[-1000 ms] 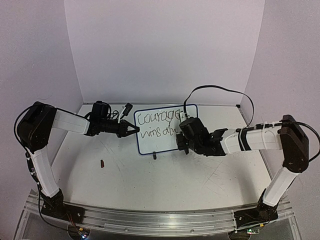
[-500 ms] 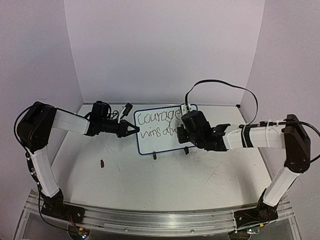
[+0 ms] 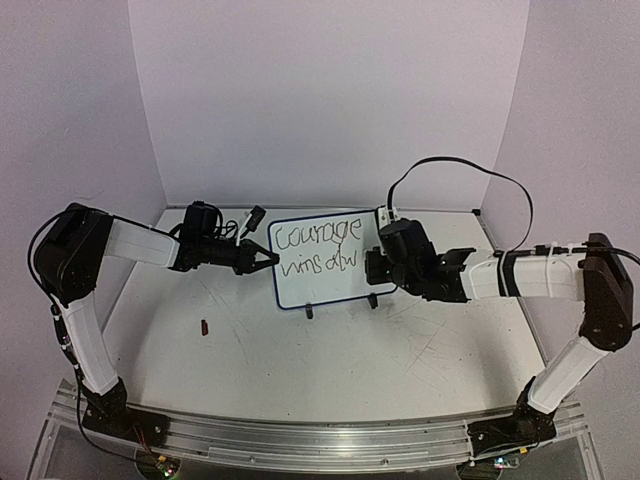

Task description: Write a sentence on the whiteboard

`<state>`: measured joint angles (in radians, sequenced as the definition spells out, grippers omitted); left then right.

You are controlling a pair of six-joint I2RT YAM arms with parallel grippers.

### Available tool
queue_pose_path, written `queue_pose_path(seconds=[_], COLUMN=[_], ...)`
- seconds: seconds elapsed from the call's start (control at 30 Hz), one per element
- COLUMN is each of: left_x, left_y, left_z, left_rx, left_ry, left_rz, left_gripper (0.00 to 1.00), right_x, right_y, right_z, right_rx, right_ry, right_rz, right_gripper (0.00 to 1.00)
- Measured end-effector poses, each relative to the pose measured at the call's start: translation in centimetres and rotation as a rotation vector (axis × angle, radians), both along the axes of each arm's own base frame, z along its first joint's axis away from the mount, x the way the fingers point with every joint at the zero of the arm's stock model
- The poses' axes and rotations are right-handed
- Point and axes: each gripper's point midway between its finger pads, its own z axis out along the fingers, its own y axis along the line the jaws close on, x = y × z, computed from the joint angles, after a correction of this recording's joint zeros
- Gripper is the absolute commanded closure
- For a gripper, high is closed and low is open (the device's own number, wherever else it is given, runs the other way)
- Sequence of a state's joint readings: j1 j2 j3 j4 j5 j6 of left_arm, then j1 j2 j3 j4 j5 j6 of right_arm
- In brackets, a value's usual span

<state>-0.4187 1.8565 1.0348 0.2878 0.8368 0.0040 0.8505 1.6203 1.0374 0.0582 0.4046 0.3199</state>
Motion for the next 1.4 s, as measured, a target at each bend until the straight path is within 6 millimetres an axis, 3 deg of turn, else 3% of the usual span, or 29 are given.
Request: queue_pose_path(seconds=[0.43, 1.4], left_x=[0.0, 0.0], left_y=[0.0, 0.0], left_z=[0.0, 0.0], left_rx=[0.002, 0.003], left_ry=[0.002, 0.003], left_rz=[0.000, 0.001], left_gripper=[1.00, 1.00], right_x=[0.3, -0.3], right_y=[-0.2, 1.1], right_z=[-1.6, -2.6], right_rx=[-0.021, -0.024], right_ry=[0.027, 0.052], right_rz=[-0.010, 0.027], right_gripper=[1.00, 1.00])
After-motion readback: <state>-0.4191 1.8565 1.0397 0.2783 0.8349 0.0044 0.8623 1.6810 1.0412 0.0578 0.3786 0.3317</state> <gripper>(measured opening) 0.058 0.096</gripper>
